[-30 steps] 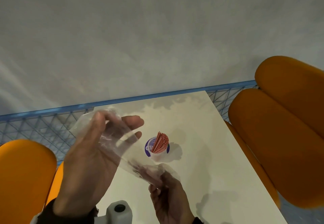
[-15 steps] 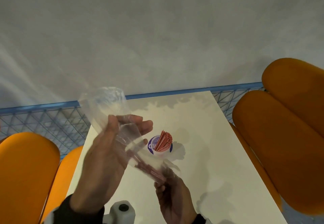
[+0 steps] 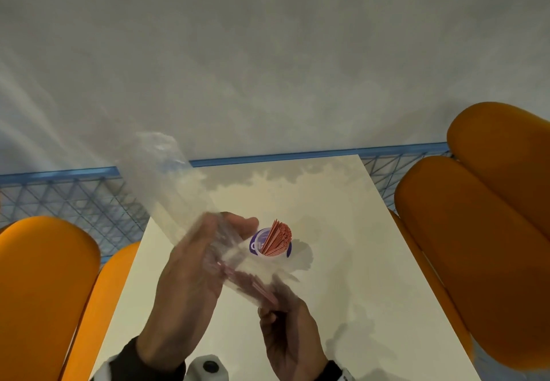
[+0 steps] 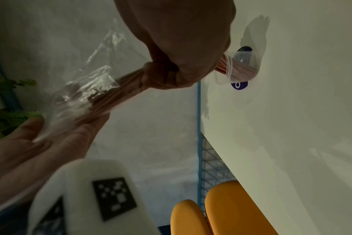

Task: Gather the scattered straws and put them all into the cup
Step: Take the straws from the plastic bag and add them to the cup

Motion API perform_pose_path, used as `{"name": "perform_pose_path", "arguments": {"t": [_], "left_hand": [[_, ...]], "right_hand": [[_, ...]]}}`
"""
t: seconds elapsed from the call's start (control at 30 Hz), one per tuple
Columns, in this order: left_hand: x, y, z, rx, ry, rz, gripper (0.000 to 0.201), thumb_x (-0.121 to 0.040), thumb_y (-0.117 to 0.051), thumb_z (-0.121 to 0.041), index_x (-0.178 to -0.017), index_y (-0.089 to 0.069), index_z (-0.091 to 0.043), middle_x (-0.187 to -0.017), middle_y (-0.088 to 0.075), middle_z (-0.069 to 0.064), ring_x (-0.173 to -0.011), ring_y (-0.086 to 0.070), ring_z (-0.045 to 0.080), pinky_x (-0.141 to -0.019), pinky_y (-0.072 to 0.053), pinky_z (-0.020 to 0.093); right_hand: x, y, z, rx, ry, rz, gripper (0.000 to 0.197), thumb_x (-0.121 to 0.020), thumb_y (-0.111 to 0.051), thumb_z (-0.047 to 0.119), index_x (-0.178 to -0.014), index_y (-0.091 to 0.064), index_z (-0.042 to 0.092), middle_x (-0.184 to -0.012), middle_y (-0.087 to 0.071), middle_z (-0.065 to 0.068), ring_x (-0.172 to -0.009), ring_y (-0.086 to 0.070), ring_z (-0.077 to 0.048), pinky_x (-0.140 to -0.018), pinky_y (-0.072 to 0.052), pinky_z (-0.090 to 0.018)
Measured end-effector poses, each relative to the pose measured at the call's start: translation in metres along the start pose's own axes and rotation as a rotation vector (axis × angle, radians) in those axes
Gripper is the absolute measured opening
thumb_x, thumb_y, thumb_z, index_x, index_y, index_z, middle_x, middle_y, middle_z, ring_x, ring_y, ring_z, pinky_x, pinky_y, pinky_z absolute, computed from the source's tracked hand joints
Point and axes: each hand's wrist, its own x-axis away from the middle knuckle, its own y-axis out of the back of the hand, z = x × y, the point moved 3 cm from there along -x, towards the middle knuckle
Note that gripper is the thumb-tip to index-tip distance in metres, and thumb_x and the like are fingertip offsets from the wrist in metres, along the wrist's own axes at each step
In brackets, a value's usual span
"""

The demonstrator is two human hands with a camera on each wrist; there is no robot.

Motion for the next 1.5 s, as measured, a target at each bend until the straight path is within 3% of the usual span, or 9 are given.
{"name": "perform_pose_path", "arguments": {"t": [0.27, 0.5, 0.63, 0.87, 1.0, 1.07, 1.23, 1.4, 1.5], "left_hand": [[0.005, -0.010, 0.005, 0.117, 0.043, -0.068, 0.041, -0.100, -0.037, -0.029, -0.076, -0.066, -0.012, -0.097, -0.072, 0.023, -0.104, -0.068, 0.034, -0.090, -0.049, 0.051], [0.007, -0.016, 0.012, 0.008, -0.048, -0.184, 0.040, -0.100, -0.035, -0.031, -0.076, -0.058, -0.009, -0.080, -0.071, 0.018, -0.098, -0.067, 0.040, -0.097, -0.047, 0.055], [0.009, -0.018, 0.005, 0.010, -0.109, -0.149, 0.042, -0.102, -0.037, -0.033, -0.076, -0.061, -0.010, -0.084, -0.071, 0.020, -0.097, -0.068, 0.037, -0.096, -0.048, 0.054], [0.016, -0.008, 0.001, 0.055, -0.193, -0.111, 0.044, -0.101, -0.030, -0.030, -0.080, -0.065, -0.012, -0.087, -0.071, 0.020, -0.099, -0.067, 0.038, -0.092, -0.055, 0.047], [0.015, 0.020, -0.011, 0.005, -0.196, -0.178, 0.041, -0.100, -0.032, -0.040, -0.093, -0.066, -0.019, -0.097, -0.065, 0.004, -0.102, -0.060, 0.025, -0.090, -0.044, 0.041], [0.010, 0.042, -0.001, -0.071, -0.110, -0.244, 0.034, -0.098, -0.042, -0.045, -0.099, -0.067, -0.022, -0.088, -0.053, -0.002, -0.084, -0.050, 0.017, -0.075, -0.038, 0.036], [0.005, 0.080, 0.107, -0.254, 0.244, -0.335, 0.030, -0.081, -0.075, -0.033, -0.096, -0.062, -0.010, -0.059, -0.044, 0.000, -0.050, -0.038, 0.016, -0.046, -0.031, 0.026], [0.030, 0.090, 0.225, -0.258, 0.635, -0.405, 0.026, -0.082, -0.076, -0.019, -0.088, -0.055, -0.005, -0.047, -0.053, 0.007, -0.046, -0.047, 0.020, -0.053, -0.043, 0.036], [0.042, 0.091, 0.253, -0.382, 0.788, -0.344, 0.041, -0.075, -0.078, -0.045, -0.071, -0.061, -0.008, -0.053, -0.062, 0.014, -0.051, -0.060, 0.026, -0.057, -0.053, 0.041]], "right_hand": [[-0.001, 0.002, -0.009, -0.024, -0.034, 0.027, 0.017, -0.090, -0.061, 0.008, -0.102, -0.067, -0.001, -0.088, -0.064, -0.021, -0.043, -0.051, -0.017, -0.035, -0.046, -0.019], [0.004, 0.002, -0.008, 0.020, -0.030, -0.012, 0.010, -0.094, -0.054, 0.007, -0.096, -0.062, 0.002, -0.070, -0.064, -0.014, -0.038, -0.046, -0.015, -0.032, -0.038, -0.016], [0.004, 0.006, -0.008, 0.103, -0.052, -0.016, 0.021, -0.096, -0.057, 0.023, -0.093, -0.064, 0.003, -0.058, -0.062, -0.009, -0.030, -0.039, -0.008, -0.027, -0.032, -0.013], [-0.012, 0.017, 0.001, 0.214, 0.037, -0.090, 0.021, -0.094, -0.049, 0.003, -0.102, -0.069, 0.001, -0.074, -0.067, -0.011, -0.035, -0.033, -0.006, -0.029, -0.024, -0.012], [-0.028, 0.037, 0.014, 0.182, 0.097, -0.131, 0.016, -0.092, -0.059, 0.017, -0.098, -0.064, 0.002, -0.070, -0.063, -0.012, -0.029, -0.032, -0.005, -0.026, -0.020, -0.014], [-0.030, 0.053, 0.031, 0.229, 0.190, -0.209, 0.018, -0.090, -0.064, 0.020, -0.099, -0.061, 0.005, -0.077, -0.055, -0.018, -0.028, -0.032, -0.006, -0.026, -0.021, -0.016], [-0.002, 0.112, 0.104, 0.574, 0.594, -0.505, 0.038, -0.094, -0.056, 0.044, -0.080, -0.065, 0.009, -0.051, -0.051, 0.000, -0.037, -0.038, -0.004, -0.036, -0.032, -0.014], [0.023, 0.136, 0.142, 0.798, 0.779, -0.611, 0.044, -0.093, -0.060, 0.036, -0.071, -0.065, -0.002, -0.056, -0.052, -0.015, -0.048, -0.044, -0.018, -0.047, -0.038, -0.026], [0.026, 0.123, 0.147, 0.969, 0.867, -0.580, 0.043, -0.092, -0.062, 0.036, -0.064, -0.066, 0.004, -0.049, -0.057, -0.012, -0.045, -0.050, -0.021, -0.050, -0.042, -0.029]]}}
